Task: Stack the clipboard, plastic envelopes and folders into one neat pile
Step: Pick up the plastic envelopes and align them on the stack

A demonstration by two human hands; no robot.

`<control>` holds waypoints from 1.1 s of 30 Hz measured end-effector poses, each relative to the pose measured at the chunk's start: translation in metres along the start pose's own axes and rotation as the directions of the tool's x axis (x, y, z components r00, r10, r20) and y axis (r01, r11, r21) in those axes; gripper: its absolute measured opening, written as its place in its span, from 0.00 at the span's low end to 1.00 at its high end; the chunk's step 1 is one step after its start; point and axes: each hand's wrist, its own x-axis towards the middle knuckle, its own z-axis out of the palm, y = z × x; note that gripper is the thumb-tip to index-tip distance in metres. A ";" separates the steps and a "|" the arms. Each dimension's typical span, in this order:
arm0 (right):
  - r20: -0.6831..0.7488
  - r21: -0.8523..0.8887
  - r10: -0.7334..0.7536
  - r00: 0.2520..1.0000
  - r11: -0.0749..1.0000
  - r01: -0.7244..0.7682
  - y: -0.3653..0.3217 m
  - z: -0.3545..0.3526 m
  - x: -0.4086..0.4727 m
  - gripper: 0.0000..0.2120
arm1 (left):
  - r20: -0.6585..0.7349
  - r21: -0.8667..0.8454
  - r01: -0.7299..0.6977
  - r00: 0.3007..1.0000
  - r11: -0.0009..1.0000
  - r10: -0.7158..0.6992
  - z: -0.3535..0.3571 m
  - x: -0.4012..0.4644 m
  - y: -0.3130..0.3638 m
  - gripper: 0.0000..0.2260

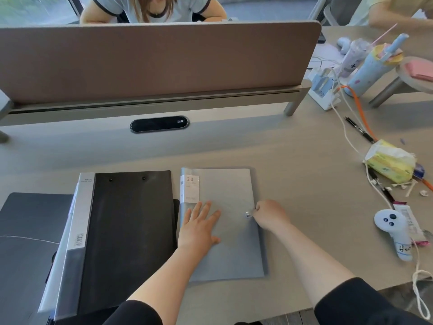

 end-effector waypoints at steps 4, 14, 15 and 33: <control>-0.031 0.042 -0.001 1.000 0.999 0.002 -0.003 0.002 0.012 0.11 | -0.008 -0.006 -0.001 1.000 1.000 0.001 0.002 0.001 -0.001 0.35; -0.219 0.376 0.066 0.973 0.927 0.022 0.009 0.006 0.014 0.06 | -0.068 -0.017 0.077 0.995 0.997 -0.078 0.003 -0.002 -0.002 0.37; -0.235 0.385 0.085 0.968 0.923 0.012 0.011 0.006 0.012 0.06 | -0.095 -0.034 0.117 0.988 0.993 -0.120 0.004 -0.005 -0.003 0.37; -0.042 0.517 0.295 0.955 0.824 -0.232 0.014 0.008 -0.003 0.13 | 0.217 -0.794 0.518 0.731 0.319 -0.646 -0.013 -0.014 -0.021 0.18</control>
